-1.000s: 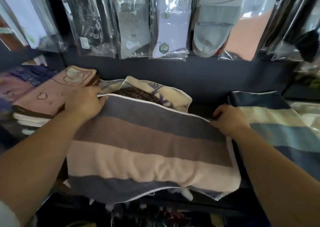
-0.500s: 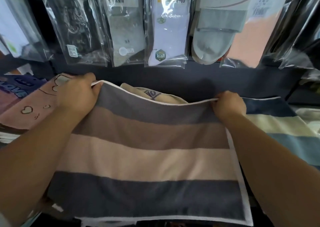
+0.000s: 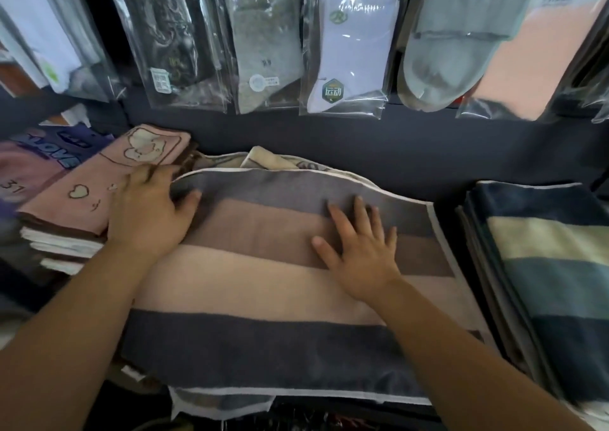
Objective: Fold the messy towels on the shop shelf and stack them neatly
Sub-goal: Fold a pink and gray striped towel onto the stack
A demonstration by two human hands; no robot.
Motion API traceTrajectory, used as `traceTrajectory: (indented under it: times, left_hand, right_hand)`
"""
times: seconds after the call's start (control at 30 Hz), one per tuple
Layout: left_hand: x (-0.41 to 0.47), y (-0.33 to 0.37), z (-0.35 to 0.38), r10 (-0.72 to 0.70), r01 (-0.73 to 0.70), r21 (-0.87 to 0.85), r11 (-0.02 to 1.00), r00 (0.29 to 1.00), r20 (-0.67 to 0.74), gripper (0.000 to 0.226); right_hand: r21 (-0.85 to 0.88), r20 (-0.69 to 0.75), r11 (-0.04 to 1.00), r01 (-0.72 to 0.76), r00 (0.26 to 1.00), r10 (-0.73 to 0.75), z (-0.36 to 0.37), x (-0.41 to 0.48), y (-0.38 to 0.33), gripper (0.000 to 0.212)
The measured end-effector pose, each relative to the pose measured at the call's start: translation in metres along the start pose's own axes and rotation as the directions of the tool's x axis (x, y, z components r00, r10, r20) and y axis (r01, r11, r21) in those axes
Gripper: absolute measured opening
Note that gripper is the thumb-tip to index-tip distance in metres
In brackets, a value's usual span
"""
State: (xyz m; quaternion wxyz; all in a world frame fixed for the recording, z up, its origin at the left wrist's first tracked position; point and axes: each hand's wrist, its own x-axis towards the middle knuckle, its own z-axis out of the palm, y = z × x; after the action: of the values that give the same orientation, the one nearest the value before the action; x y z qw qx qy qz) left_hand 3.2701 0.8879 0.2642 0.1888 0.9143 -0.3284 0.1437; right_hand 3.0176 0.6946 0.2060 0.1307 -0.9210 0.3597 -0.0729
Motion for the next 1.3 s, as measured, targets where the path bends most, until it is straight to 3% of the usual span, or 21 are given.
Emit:
traceTrajectory:
  times: [0.1, 0.23, 0.43, 0.53, 0.73, 0.83, 0.9, 0.97, 1.07, 1.13, 1.23, 1.3]
  left_hand:
    - [-0.04, -0.022, -0.015, -0.102, 0.101, -0.094, 0.99, 0.995, -0.002, 0.062]
    - [-0.096, -0.034, -0.021, -0.131, 0.109, -0.264, 0.958, 0.989, -0.063, 0.031]
    - [-0.12, -0.051, -0.003, -0.222, 0.302, -0.384, 0.873, 0.945, 0.238, 0.054]
    - [-0.111, -0.045, -0.001, -0.175, 0.293, -0.449, 0.844, 0.942, 0.287, 0.066]
    - [-0.098, -0.007, -0.003, -0.221, 0.255, -0.472, 0.844, 0.967, 0.127, 0.037]
    - [-0.095, 0.01, -0.013, -0.23, 0.211, -0.565, 0.798, 0.972, 0.039, 0.057]
    - [-0.096, 0.026, -0.021, -0.157, 0.133, -0.589, 0.797, 0.988, 0.009, 0.067]
    - [-0.102, 0.043, -0.026, 0.033, 0.043, -0.647, 0.761, 0.994, 0.106, 0.073]
    - [-0.116, 0.061, -0.02, 0.351, -0.008, -0.723, 0.691, 0.878, 0.326, 0.068]
    - [-0.125, 0.067, -0.013, 0.44, -0.01, -0.744, 0.668, 0.812, 0.383, 0.056]
    - [-0.134, 0.07, -0.006, 0.457, -0.07, -0.732, 0.678, 0.82, 0.345, 0.041]
    - [-0.137, 0.068, -0.006, 0.414, -0.104, -0.732, 0.673, 0.874, 0.256, 0.031]
  right_hand:
    - [-0.03, 0.028, 0.999, 0.013, 1.0, -0.012, 0.022, -0.013, 0.0, 0.084]
    - [-0.157, 0.096, 0.988, -0.009, 0.995, 0.024, 0.028, -0.015, 0.011, 0.092]
    - [-0.208, 0.087, 0.975, -0.079, 0.991, 0.099, 0.025, -0.017, 0.019, 0.096]
    - [-0.199, 0.081, 0.975, -0.1, 0.99, 0.118, 0.025, -0.016, 0.018, 0.097]
    - [-0.135, 0.007, 0.987, -0.083, 0.996, 0.085, 0.026, -0.018, 0.021, 0.095]
    - [-0.102, -0.023, 0.992, -0.071, 0.997, 0.069, 0.026, -0.02, 0.022, 0.093]
    - [-0.07, -0.06, 0.995, -0.064, 0.996, 0.06, 0.025, -0.02, 0.021, 0.092]
    - [-0.006, -0.111, 0.999, -0.052, 0.993, 0.051, 0.023, -0.022, 0.021, 0.09]
    - [0.227, -0.252, 0.972, 0.061, 0.968, -0.002, 0.014, -0.027, 0.014, 0.087]
    - [0.347, -0.396, 0.9, 0.263, 0.911, -0.114, -0.001, -0.029, -0.002, 0.077]
    - [0.2, -0.509, 0.804, 0.56, 0.761, -0.404, -0.023, -0.021, -0.034, 0.057]
    - [0.122, -0.375, 0.759, 0.64, 0.738, -0.562, -0.029, -0.011, -0.051, 0.054]
